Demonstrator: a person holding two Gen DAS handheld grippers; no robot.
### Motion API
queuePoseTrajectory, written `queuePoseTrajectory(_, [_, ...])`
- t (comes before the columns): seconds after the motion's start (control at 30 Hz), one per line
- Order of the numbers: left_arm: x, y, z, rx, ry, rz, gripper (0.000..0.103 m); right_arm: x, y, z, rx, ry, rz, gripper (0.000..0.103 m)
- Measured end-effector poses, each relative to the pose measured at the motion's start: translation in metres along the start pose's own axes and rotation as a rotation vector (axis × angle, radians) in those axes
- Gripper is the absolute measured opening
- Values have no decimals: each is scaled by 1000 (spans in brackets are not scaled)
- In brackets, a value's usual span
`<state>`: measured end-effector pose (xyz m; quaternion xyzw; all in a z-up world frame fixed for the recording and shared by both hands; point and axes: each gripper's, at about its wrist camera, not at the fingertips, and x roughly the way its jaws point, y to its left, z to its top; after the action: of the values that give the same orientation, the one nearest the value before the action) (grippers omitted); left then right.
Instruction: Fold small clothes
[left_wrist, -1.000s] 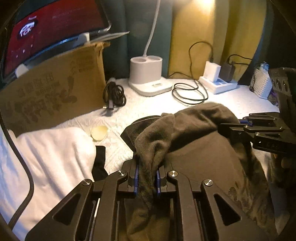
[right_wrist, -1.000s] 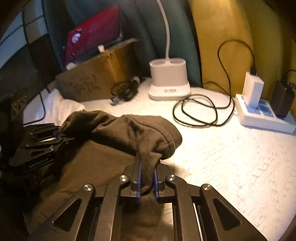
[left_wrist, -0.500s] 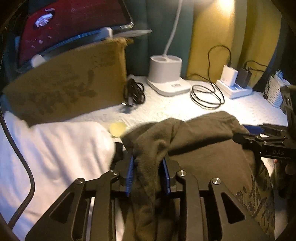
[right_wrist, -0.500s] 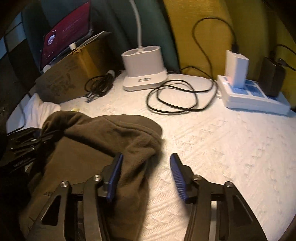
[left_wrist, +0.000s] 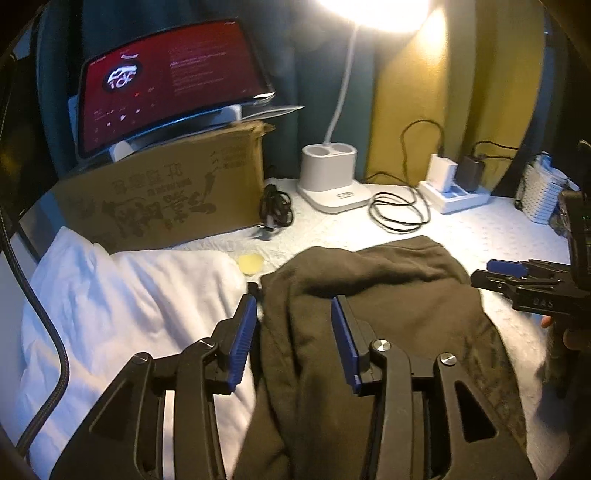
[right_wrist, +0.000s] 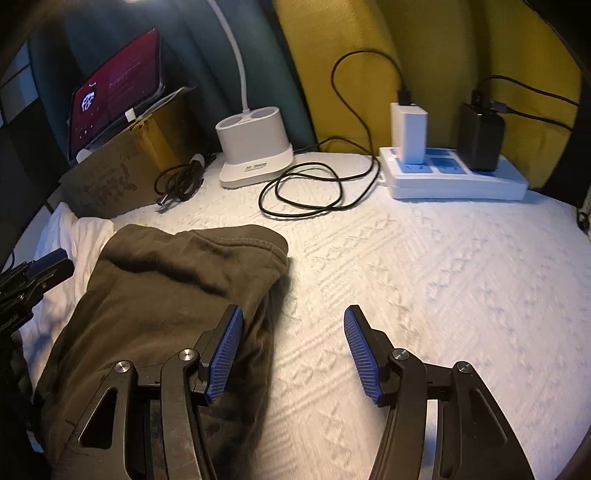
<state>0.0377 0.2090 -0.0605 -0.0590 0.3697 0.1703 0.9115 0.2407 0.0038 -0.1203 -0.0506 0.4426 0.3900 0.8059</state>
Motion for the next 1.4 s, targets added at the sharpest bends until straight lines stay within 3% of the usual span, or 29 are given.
queuePoseTrajectory(0.87, [-65,-95,-26,104,-27,-171,43,-116,-40,-73,59,-90,-83,59])
queuePoseTrajectory(1.17, [-90,-135,-30,159,-66,-251,45,-177,-61,-104,84,-165,-162,64])
queuePoseTrajectory(1.23, [-97,-144,-29,176,-82,-273,52,-193,-64,-107,94,-188,-175,66])
queuePoseTrajectory(1.3, [-107,-154,-28,207,-116,-289,77,-211,-66,-111,94,-218,-188,68])
queuePoseTrajectory(1.4, [-120,-164,-26,234,-156,-303,82,-240,-67,-115,78,-262,-238,71])
